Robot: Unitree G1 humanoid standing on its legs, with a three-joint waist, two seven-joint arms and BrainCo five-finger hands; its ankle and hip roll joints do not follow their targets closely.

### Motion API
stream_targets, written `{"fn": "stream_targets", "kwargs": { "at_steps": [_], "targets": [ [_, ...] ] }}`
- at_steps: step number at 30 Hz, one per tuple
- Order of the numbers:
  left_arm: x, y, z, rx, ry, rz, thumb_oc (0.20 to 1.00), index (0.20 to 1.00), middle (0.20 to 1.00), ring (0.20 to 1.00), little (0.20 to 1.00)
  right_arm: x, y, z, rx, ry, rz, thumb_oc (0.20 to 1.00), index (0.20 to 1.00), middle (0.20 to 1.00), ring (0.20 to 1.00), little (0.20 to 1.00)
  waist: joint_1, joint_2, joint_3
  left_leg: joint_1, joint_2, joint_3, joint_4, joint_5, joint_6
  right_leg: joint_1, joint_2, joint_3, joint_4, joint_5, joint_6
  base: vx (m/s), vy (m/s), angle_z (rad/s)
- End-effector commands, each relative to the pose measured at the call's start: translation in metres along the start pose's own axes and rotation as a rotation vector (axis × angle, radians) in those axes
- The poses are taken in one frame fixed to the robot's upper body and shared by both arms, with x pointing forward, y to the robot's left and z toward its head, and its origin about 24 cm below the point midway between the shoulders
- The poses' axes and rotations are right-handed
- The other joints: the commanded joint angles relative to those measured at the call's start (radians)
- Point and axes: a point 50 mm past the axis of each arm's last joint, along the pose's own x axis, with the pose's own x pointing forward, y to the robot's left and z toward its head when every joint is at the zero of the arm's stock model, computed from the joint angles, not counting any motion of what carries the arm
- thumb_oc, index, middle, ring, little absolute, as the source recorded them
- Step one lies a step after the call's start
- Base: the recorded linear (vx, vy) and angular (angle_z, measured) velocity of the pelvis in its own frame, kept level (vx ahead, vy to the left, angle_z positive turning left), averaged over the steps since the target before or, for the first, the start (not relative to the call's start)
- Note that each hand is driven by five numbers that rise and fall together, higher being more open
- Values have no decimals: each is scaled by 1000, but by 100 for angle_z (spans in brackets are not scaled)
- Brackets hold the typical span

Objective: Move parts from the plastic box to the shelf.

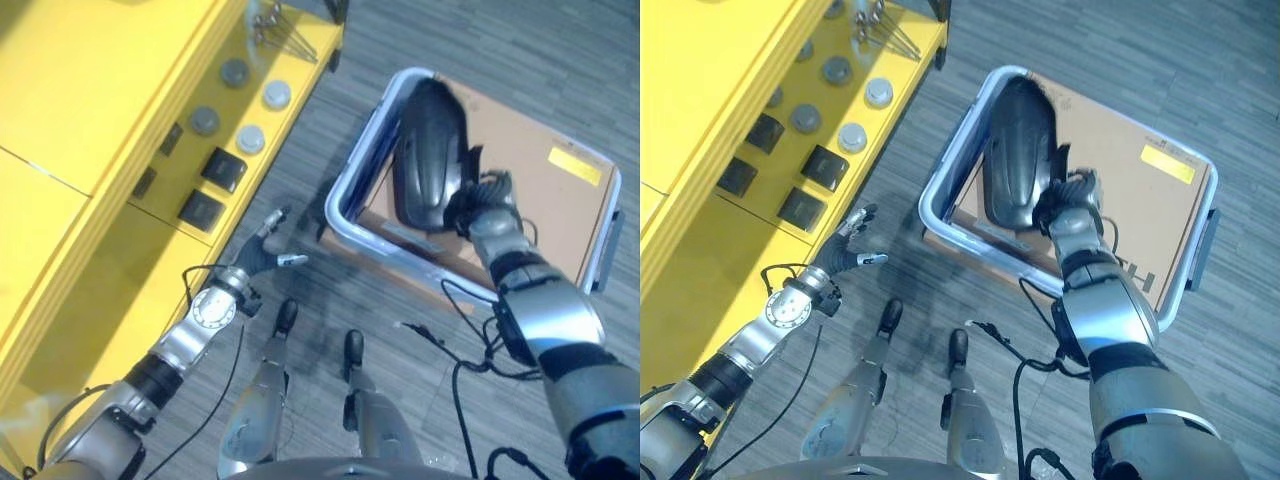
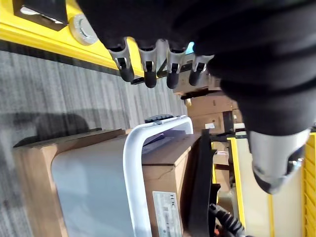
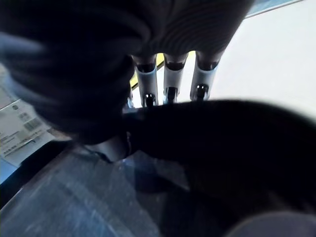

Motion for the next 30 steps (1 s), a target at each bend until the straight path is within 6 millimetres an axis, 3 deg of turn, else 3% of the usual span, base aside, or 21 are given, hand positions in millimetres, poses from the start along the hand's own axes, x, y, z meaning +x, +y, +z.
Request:
{"fn": "stream_targets", "kwargs": {
  "at_steps": [1, 2, 7, 11, 13, 15, 18, 19, 21, 23, 25, 27, 30],
  "targets": [
    [2, 3, 15, -73, -86, 0, 1000, 1000, 1000, 1000, 1000, -20, 8, -81, -43, 209, 85, 200, 200, 200, 200, 200, -24, -42, -46, 90, -29, 60, -9, -210, 61, -48, -8, 37, -6, -27, -19, 0, 0, 0],
    [2, 2, 15, -74, -84, -1, 1000, 1000, 1000, 1000, 1000, -21, 8, -82, -44, 211, 86, 200, 200, 200, 200, 200, -23, -43, -47, 92, -29, 60, -9, -211, 61, -46, -8, 37, -6, -27, -19, 41, -19, -4],
    [-28, 17, -5, -102, 7, -7, 1000, 1000, 1000, 1000, 1000, -44, -1, -134, 23, 244, 106, 200, 200, 200, 200, 200, -61, -62, -109, 195, -15, 82, -7, -251, 67, 45, -12, 42, 2, -54, -16, 78, -1, -10],
    [-45, 22, -15, -90, 64, -16, 1000, 1000, 1000, 1000, 1000, -57, -9, -149, -55, 187, 135, 200, 200, 200, 200, 200, -78, -66, -146, 263, -4, 96, -6, -275, 70, 100, -14, 49, 8, -74, -16, 72, 10, -18],
    [-55, 29, -25, -51, 128, 12, 1000, 1000, 1000, 1000, 1000, -61, -28, -140, -159, 42, 125, 200, 200, 200, 200, 200, -100, -68, -189, 313, 4, 111, -4, -291, 73, 139, -14, 61, 15, -88, -16, 110, 7, -19],
    [-57, 29, -29, -45, 149, 22, 1000, 1000, 1000, 1000, 1000, -64, -33, -138, -205, 0, 120, 200, 200, 200, 200, 200, -105, -68, -202, 332, 7, 116, -4, -298, 74, 154, -12, 65, 17, -93, -17, 66, 2, -27],
    [-58, 26, -37, -71, 200, 50, 1000, 1000, 1000, 1000, 1000, -68, -49, -120, -303, -127, 80, 200, 200, 200, 200, 200, -123, -70, -241, 378, 15, 126, -3, -312, 77, 186, -9, 76, 26, -105, -18, 77, -3, -17],
    [-53, 20, -38, -108, 204, 59, 1000, 1000, 1000, 1000, 1000, -73, -58, -104, -366, -227, 57, 200, 200, 200, 200, 200, -137, -77, -266, 397, 17, 134, -3, -309, 77, 197, -9, 82, 33, -104, -19, 38, -8, -15],
    [-53, 19, -38, -108, 204, 56, 1000, 1000, 1000, 1000, 1000, -74, -60, -105, -368, -224, 56, 200, 200, 200, 200, 200, -134, -76, -266, 398, 17, 134, -3, -308, 77, 198, -9, 83, 33, -104, -19, 29, -6, -9],
    [-40, 8, -30, -166, 167, 31, 1000, 1000, 1000, 1000, 1000, -83, -78, -78, -500, -397, -16, 200, 200, 200, 200, 200, -157, -82, -310, 433, 24, 141, -7, -321, 77, 226, -4, 92, 34, -114, -19, 95, -10, -4],
    [-34, 1, -25, -198, 146, 10, 1000, 1000, 1000, 1000, 1000, -89, -88, -66, -558, -472, -62, 200, 200, 200, 200, 200, -164, -83, -326, 448, 28, 142, -8, -328, 78, 239, -2, 95, 35, -119, -19, 64, -7, -1],
    [-32, -1, -23, -214, 141, 3, 1000, 1000, 1000, 1000, 1000, -91, -91, -59, -579, -509, -86, 200, 200, 200, 200, 200, -169, -85, -334, 454, 29, 143, -8, -330, 78, 243, -1, 97, 35, -120, -19, 35, -7, -16],
    [-25, -18, -20, -318, 143, -27, 1000, 1000, 1000, 1000, 1000, -106, -97, -34, -638, -659, -163, 200, 200, 200, 200, 200, -175, -93, -356, 475, 35, 144, -9, -337, 79, 261, 3, 102, 36, -125, -20, 53, -15, -8]
  ]
}}
